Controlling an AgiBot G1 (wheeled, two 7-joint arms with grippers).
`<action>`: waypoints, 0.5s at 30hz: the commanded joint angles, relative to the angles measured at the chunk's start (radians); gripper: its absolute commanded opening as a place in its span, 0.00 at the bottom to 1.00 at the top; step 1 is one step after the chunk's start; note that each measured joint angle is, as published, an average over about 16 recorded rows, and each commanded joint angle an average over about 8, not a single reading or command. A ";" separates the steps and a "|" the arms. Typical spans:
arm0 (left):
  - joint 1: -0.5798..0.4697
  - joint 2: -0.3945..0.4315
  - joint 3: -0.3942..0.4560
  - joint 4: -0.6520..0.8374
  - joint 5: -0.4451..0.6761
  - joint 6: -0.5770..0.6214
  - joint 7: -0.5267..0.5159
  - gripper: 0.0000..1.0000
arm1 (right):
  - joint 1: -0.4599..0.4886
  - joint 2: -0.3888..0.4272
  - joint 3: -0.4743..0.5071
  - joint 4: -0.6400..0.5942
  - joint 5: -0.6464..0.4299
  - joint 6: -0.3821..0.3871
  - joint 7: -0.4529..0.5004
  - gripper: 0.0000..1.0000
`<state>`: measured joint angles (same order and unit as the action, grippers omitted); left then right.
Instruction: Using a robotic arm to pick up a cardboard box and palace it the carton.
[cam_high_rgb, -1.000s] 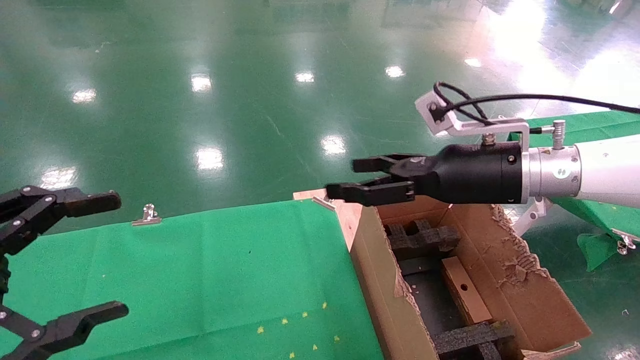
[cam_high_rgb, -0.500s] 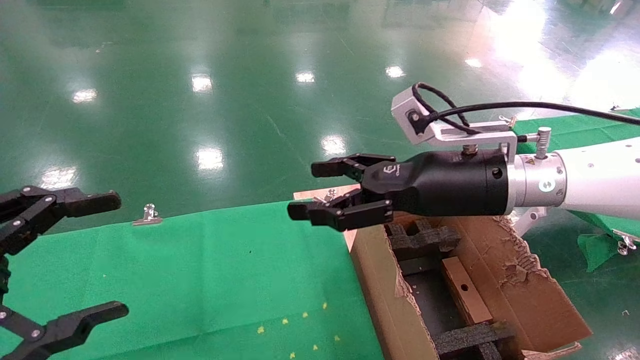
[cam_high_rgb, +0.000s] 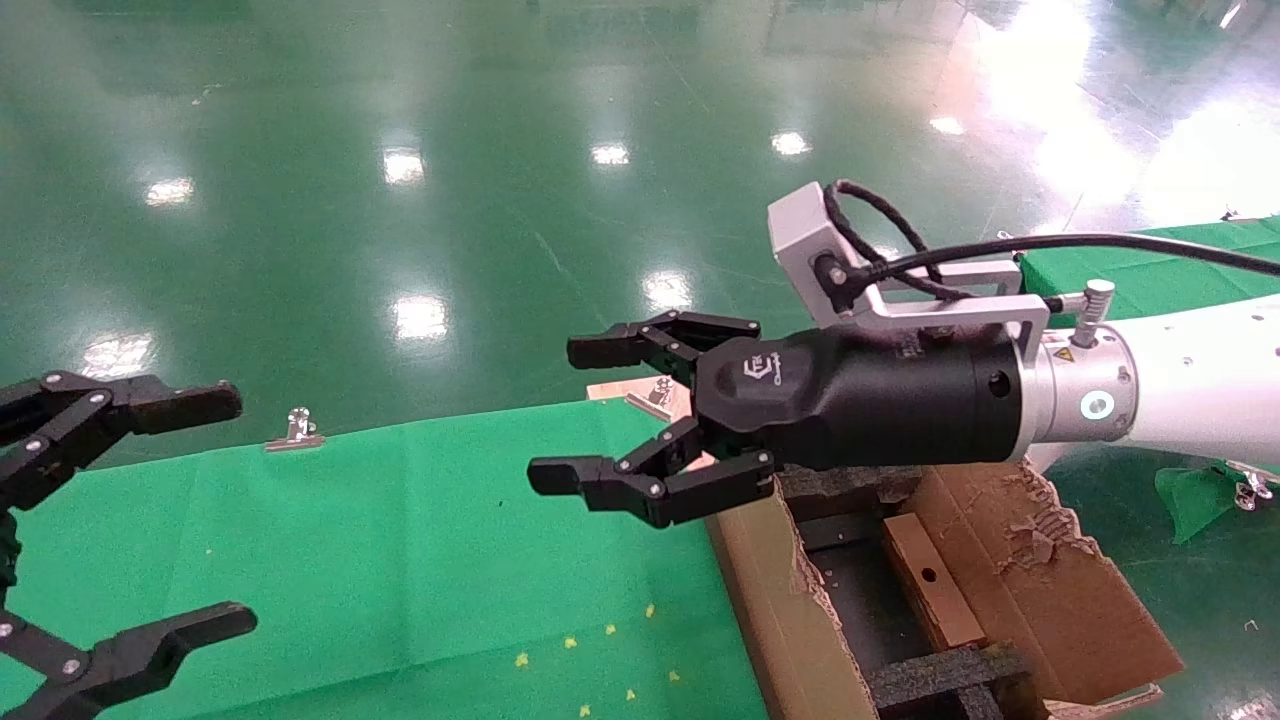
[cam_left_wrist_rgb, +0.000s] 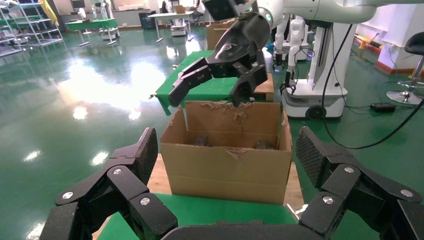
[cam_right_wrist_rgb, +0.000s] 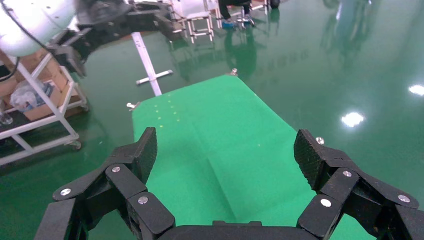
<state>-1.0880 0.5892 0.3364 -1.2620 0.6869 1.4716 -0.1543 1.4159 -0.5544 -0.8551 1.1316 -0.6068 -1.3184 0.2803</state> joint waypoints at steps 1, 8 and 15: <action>0.000 0.000 0.000 0.000 0.000 0.000 0.000 1.00 | -0.025 -0.004 0.043 0.011 -0.009 -0.013 -0.007 1.00; 0.000 0.000 0.000 0.000 0.000 0.000 0.000 1.00 | -0.114 -0.019 0.193 0.051 -0.041 -0.059 -0.031 1.00; 0.000 0.000 0.000 0.000 0.000 0.000 0.000 1.00 | -0.202 -0.034 0.341 0.090 -0.073 -0.105 -0.055 1.00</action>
<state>-1.0881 0.5891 0.3366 -1.2620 0.6868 1.4715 -0.1542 1.2134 -0.5881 -0.5138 1.2221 -0.6802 -1.4235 0.2253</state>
